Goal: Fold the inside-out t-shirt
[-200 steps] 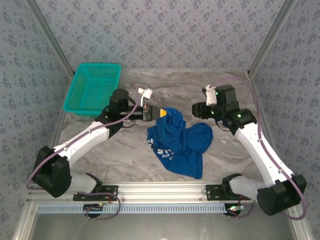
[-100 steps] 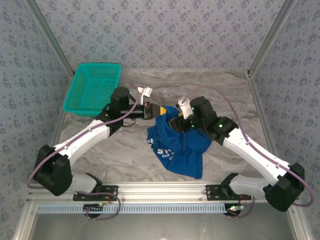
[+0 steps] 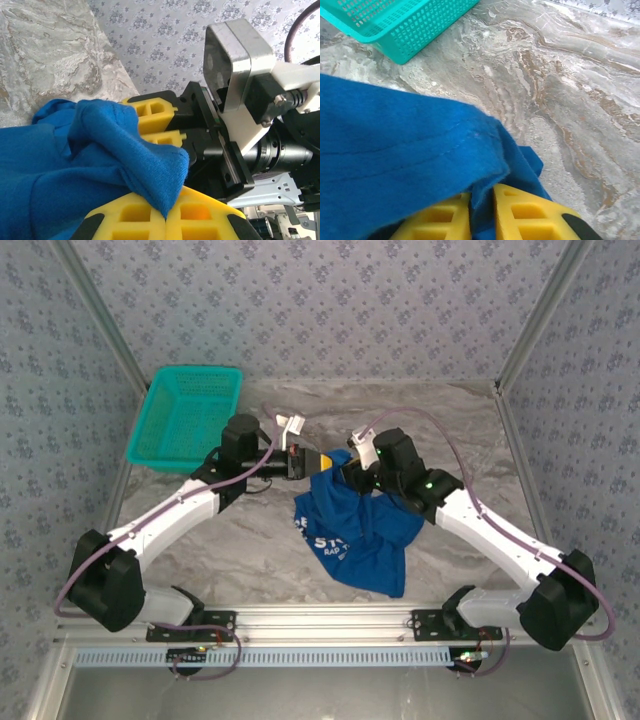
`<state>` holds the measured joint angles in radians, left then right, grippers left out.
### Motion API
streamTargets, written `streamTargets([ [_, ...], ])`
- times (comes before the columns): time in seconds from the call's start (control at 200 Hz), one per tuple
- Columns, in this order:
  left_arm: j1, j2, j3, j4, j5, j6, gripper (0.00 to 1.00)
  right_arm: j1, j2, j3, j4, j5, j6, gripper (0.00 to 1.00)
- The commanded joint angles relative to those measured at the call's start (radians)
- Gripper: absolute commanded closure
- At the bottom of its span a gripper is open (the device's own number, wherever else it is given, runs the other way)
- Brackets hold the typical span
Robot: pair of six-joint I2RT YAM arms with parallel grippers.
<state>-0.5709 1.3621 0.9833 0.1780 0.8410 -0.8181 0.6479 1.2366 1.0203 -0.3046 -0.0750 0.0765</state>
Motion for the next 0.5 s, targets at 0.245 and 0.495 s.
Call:
streamTargets([
  [0.245, 0.018, -0.023, 0.030, -0.009, -0.009, 0.028, 1.00, -0.156, -0.080, -0.014, -0.068, -0.249, 0.027, 0.94],
  [0.495, 0.018, -0.032, 0.027, 0.004, 0.005, 0.026, 1.00, -0.193, -0.056, -0.009, -0.050, -0.316, 0.061, 0.84],
])
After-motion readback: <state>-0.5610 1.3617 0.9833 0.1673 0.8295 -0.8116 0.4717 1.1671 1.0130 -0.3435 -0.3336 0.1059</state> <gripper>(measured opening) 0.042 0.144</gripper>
